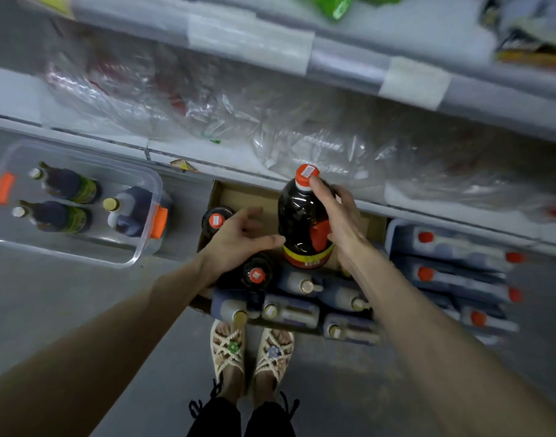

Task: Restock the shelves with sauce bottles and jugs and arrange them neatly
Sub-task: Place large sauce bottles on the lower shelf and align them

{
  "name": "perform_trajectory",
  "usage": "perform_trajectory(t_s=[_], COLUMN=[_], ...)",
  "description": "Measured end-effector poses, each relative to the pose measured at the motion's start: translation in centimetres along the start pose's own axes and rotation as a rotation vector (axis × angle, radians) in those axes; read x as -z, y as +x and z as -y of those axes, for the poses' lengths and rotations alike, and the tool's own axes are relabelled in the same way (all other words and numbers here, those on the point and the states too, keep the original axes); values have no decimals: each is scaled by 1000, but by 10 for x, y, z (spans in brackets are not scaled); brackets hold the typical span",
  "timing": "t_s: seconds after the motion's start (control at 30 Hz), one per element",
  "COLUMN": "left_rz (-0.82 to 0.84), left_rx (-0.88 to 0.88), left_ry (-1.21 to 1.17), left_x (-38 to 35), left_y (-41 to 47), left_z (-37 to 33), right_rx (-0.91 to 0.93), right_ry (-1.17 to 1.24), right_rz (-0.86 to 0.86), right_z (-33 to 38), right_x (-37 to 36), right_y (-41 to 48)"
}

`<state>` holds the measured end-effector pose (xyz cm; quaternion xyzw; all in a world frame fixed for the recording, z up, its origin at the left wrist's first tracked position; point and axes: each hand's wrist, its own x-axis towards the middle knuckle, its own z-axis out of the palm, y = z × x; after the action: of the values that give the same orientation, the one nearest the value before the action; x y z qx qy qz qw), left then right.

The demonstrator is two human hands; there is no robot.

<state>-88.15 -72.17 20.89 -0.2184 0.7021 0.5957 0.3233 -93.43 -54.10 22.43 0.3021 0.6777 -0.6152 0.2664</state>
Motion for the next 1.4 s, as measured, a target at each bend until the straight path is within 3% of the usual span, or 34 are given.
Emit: perform_trajectory(t_s=[0.17, 0.37, 0.57, 0.87, 1.1, 1.4], left_rz=[108, 230, 81, -161, -271, -266], left_rx=[-139, -411, -625, -792, -904, -945], left_ry=[-17, 7, -30, -28, -51, -24], left_x=[-6, 5, 21, 38, 53, 93], left_y=[-57, -165, -289, -411, -437, -391], left_z=[-84, -198, -315, -423, -474, -518], right_rx=[76, 259, 496, 800, 944, 1048], right_ry=[-61, -152, -204, -182, -219, -205], right_rz=[26, 176, 220, 223, 261, 253], right_z=[74, 193, 302, 409, 457, 501], right_x=[30, 56, 75, 80, 75, 48], right_y=[-86, -214, -341, -463, -491, -453])
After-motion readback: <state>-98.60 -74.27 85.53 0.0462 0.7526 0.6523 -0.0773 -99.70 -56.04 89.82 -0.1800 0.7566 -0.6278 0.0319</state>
